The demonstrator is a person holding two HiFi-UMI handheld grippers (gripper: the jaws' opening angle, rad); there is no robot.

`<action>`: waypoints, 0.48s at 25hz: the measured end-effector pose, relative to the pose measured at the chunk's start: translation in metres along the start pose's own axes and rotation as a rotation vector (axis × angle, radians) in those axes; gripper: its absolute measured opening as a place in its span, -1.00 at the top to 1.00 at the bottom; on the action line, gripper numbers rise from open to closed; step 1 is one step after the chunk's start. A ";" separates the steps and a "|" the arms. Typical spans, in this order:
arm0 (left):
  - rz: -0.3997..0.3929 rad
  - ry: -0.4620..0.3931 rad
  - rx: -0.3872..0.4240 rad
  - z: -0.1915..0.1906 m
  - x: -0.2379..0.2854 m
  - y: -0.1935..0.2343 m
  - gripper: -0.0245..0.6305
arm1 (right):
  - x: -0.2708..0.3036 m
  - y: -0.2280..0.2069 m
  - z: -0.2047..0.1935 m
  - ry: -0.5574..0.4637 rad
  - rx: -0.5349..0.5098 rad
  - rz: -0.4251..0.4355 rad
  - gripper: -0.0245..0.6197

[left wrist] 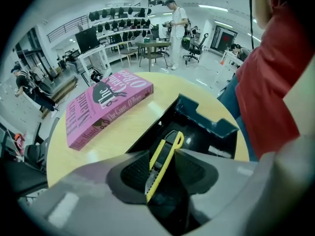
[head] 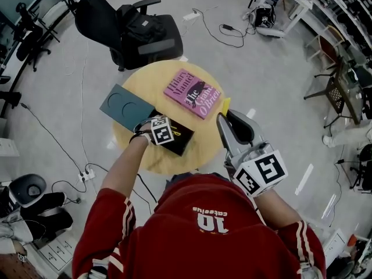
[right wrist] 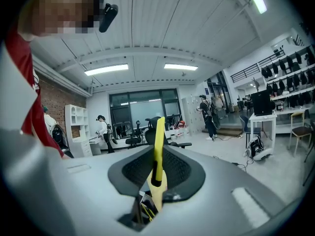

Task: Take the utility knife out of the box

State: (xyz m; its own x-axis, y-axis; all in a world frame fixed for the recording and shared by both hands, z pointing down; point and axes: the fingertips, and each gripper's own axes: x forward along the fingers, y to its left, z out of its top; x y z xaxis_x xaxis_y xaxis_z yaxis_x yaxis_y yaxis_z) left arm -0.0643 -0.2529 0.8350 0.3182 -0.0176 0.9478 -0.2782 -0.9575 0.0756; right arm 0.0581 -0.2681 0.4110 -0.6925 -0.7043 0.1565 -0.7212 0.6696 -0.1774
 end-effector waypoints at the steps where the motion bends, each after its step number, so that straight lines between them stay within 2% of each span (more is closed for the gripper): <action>1: 0.002 0.010 0.013 -0.001 0.001 0.000 0.41 | 0.000 0.000 0.000 0.000 0.004 0.000 0.77; 8: 0.026 0.074 0.146 -0.007 0.006 0.001 0.42 | -0.001 -0.005 0.002 -0.008 0.025 -0.006 0.77; 12: 0.039 0.110 0.184 -0.007 0.009 -0.001 0.42 | -0.005 -0.007 0.001 -0.012 0.032 -0.008 0.77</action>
State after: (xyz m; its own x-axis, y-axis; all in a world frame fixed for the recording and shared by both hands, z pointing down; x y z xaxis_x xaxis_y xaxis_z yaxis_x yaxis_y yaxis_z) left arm -0.0675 -0.2502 0.8456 0.2072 -0.0336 0.9777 -0.1152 -0.9933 -0.0097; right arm 0.0670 -0.2697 0.4103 -0.6862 -0.7126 0.1461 -0.7256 0.6563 -0.2069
